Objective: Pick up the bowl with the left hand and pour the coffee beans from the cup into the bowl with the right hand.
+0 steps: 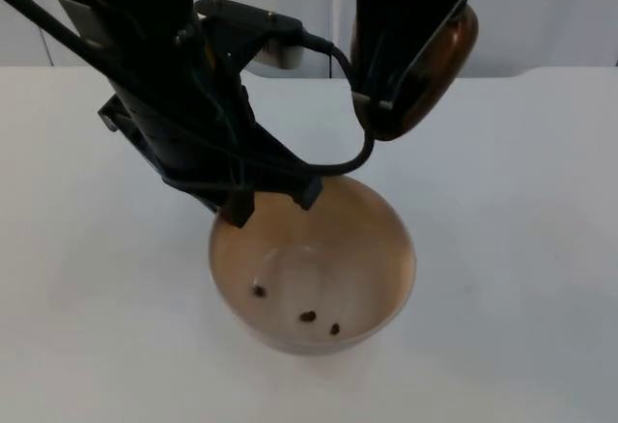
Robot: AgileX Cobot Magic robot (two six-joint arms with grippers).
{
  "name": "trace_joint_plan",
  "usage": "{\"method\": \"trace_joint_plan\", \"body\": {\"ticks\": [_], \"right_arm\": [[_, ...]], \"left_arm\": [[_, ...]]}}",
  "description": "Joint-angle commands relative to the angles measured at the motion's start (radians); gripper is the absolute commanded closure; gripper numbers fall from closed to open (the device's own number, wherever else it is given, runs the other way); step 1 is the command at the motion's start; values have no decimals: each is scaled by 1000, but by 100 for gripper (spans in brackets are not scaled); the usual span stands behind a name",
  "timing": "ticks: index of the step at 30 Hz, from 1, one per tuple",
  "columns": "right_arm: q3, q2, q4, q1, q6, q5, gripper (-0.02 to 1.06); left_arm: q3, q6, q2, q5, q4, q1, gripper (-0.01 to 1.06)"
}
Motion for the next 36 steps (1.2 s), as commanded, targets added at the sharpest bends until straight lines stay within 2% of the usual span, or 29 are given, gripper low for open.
{"method": "trace_joint_plan", "body": {"ticks": [1, 9, 16, 36], "right_arm": [[-3, 3, -20, 7, -14, -3, 105], [-3, 14, -42, 11, -14, -3, 105], [-2, 39, -96, 53, -10, -3, 105], [-2, 54, -147, 53, -10, -3, 105]], "left_arm": [[1, 0, -10, -2, -4, -5, 105], [1, 0, -10, 0, -4, -5, 105], [1, 0, -10, 2, -4, -5, 105], [1, 0, -10, 2, -4, -5, 105]]}}
